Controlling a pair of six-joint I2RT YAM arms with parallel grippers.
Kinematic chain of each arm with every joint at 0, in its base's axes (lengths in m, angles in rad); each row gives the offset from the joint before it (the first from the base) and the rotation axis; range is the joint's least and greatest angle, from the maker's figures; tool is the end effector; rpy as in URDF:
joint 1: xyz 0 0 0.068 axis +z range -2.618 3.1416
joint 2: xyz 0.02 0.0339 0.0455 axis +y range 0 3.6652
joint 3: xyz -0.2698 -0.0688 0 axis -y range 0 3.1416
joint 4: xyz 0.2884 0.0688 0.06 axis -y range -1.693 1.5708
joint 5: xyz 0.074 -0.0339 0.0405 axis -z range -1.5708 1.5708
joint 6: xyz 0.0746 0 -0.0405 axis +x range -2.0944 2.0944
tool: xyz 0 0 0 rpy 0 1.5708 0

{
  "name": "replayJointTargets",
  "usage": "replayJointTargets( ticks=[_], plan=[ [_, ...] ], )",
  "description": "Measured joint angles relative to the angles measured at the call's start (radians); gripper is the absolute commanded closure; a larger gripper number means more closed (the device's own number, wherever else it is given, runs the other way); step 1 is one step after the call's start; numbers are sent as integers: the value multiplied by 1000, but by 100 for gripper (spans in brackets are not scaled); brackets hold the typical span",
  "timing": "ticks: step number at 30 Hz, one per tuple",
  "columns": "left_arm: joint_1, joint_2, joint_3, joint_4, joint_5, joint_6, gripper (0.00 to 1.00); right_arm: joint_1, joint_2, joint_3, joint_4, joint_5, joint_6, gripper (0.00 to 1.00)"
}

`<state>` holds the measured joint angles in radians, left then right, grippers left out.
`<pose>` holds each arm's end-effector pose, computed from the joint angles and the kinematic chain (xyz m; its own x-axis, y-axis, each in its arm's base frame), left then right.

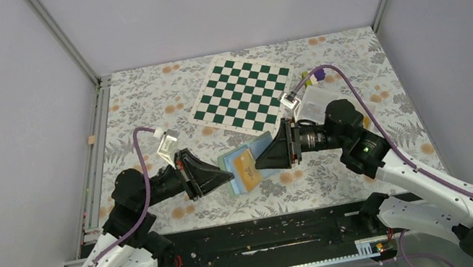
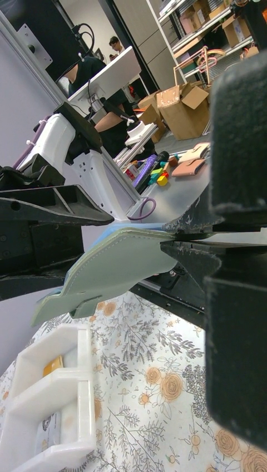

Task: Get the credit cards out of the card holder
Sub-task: Remove the credit card from the card holder.

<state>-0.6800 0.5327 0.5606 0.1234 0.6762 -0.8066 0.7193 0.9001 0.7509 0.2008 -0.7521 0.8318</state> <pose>0.1299 -0.1651 0.3385 -0.6203 -0.2226 -0.7522 0.7568 0.0820 -0.6484 0.1731 0.2193 0.3479 -0.7089 0.0967 -0.6987 -0.6984 0.0421 0.7144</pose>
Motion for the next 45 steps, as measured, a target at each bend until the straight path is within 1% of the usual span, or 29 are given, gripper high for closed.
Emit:
replayJointTargets(
  ticks=[7,12,15,21,25,36,39,41,45],
  plan=[
    [0,6,0,6,2,-3,100,2,2,4,-7,-11,-2,44],
    [0,6,0,9,2,-2,100,3,12,3,84,-51,52,45],
    [0,7,0,12,2,-2,100,3,16,-2,123,-61,75,49],
    [0,7,0,21,4,-2,100,3,16,-19,170,-70,106,61],
    [0,6,0,34,8,-2,100,3,26,-35,233,-81,146,65],
    [0,6,0,63,14,-5,100,3,63,-49,328,-86,206,62],
    [0,6,0,76,21,-7,100,2,83,-55,383,-105,240,57],
    [0,6,0,87,26,-11,100,2,95,-58,400,-108,255,52],
    [0,9,0,89,28,-14,100,2,81,-62,369,-97,232,48]
  ],
)
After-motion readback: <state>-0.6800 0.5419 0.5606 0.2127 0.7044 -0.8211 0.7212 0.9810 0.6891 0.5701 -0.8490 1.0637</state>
